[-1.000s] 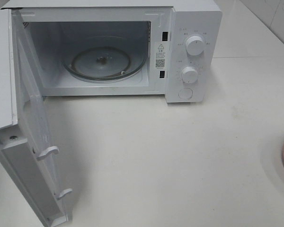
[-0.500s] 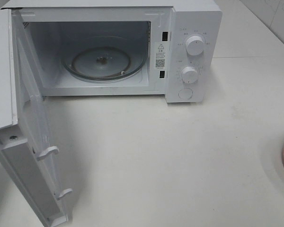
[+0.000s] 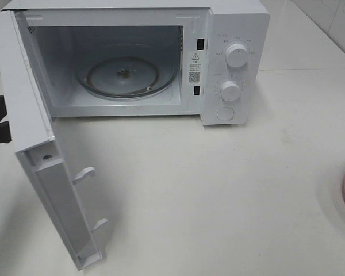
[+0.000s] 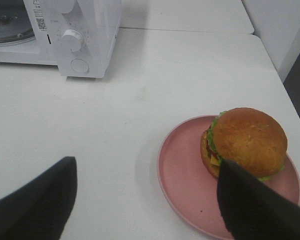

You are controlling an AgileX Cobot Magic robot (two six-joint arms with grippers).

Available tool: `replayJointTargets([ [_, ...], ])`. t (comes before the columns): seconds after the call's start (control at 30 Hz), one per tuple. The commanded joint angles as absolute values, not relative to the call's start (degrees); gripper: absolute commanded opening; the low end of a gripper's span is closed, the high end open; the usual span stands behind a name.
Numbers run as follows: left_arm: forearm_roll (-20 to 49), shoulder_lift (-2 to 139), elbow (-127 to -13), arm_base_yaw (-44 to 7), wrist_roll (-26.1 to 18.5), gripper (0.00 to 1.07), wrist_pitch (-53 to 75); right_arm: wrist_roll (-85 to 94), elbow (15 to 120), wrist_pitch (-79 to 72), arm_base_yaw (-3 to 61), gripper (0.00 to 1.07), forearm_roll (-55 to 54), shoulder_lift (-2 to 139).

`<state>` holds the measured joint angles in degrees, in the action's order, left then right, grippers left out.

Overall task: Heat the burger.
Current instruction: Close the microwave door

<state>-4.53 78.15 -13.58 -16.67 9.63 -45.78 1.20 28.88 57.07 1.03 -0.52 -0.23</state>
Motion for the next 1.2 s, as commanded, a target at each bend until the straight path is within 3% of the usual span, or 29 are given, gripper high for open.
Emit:
replayJointTargets([
  [0.03,-4.8,80.6,-15.2,-18.9,10.1,0.0,-48.6,1.7,28.8,57.1,0.7,0.75,-0.7,-1.8],
  [0.67,-4.1,94.6,-33.0,-30.3,9.9,0.0,-48.8,1.7,28.8,57.1,0.7,0.75,-0.7,-1.8],
  [1.2,-3.0,103.3,-44.7,-34.4,10.3,0.0,-48.0,1.6,28.8,57.1,0.7,0.75,-0.7,-1.8],
])
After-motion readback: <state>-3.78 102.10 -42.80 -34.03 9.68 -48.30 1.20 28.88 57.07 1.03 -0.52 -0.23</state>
